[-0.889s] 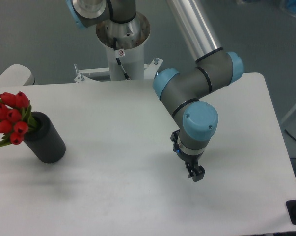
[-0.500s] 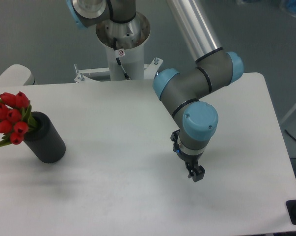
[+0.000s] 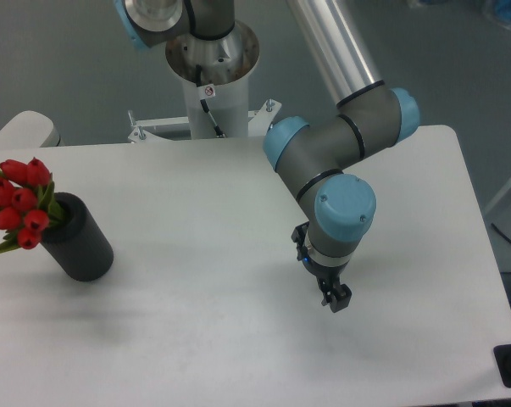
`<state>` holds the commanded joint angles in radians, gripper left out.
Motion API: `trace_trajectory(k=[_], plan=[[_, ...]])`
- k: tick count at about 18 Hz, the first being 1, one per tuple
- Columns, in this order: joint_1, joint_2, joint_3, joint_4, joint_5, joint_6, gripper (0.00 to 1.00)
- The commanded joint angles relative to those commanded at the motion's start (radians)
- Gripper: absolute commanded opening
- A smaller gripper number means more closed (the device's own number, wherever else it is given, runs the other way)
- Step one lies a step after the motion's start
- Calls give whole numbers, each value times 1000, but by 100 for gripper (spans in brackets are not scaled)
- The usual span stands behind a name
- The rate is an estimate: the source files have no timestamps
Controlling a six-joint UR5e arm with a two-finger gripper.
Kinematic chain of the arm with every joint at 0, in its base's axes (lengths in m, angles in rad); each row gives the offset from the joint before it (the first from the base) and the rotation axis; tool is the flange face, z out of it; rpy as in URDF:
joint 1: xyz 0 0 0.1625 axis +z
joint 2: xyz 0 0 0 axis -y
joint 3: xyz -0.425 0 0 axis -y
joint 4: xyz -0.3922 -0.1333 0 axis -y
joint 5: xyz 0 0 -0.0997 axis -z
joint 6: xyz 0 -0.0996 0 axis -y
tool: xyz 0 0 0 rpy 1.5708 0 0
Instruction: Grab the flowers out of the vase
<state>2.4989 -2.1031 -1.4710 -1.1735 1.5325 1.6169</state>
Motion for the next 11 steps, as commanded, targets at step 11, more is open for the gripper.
trace_trajectory(k=[11], plan=[[-9, 169, -208, 8, -331, -57, 100]])
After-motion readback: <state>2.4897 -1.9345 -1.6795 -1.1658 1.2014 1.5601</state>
